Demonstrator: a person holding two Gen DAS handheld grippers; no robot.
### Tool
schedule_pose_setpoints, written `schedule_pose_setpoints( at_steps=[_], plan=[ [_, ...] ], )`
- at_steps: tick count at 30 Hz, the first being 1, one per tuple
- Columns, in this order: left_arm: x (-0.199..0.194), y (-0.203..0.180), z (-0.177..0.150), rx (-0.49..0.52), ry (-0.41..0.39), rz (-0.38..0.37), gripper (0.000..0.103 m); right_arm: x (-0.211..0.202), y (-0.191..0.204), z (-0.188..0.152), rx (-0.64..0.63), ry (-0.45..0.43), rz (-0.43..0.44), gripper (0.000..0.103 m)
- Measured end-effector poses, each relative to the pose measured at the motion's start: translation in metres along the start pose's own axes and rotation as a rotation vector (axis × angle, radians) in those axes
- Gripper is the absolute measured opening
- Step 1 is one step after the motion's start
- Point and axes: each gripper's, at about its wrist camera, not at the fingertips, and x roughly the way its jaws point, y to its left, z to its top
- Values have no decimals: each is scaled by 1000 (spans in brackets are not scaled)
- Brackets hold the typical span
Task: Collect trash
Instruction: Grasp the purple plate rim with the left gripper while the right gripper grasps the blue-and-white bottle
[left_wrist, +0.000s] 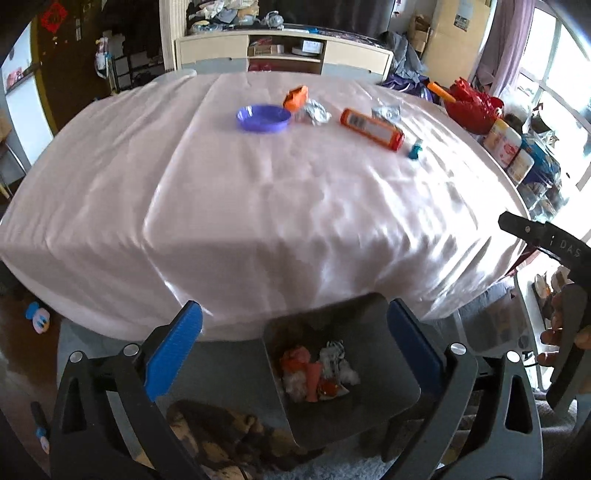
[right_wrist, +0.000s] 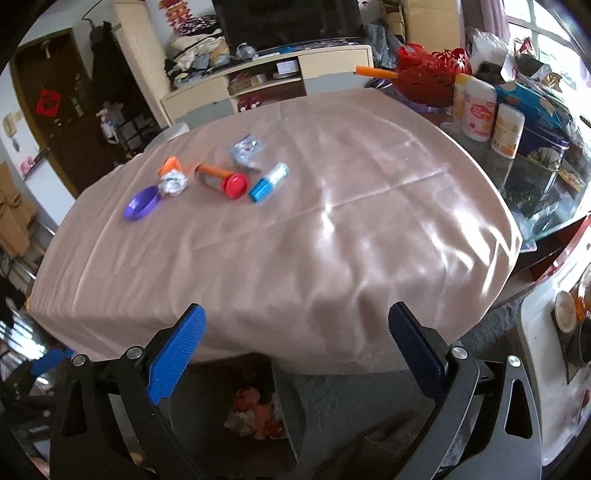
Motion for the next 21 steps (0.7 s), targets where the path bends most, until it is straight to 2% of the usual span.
schedule_pose_setpoints(
  at_steps=[7,9,11,17,21],
  plan=[
    [10,18,40,-4,7,45,95,11,1,37,-47,-37,-55,99],
    [17,24,55,-5,10,110,95,16,7,49,-92,-42,-79,99],
    [20,27,67,-2,0,134,95,23,10,60,-99,-35,-95,99],
    [44,29,106,18,-10,151,95,62,6,87,-33,3,-82,99],
    [66,26,128,17,-2,110,95,82,2,98,12,22,-62,95]
  ],
)
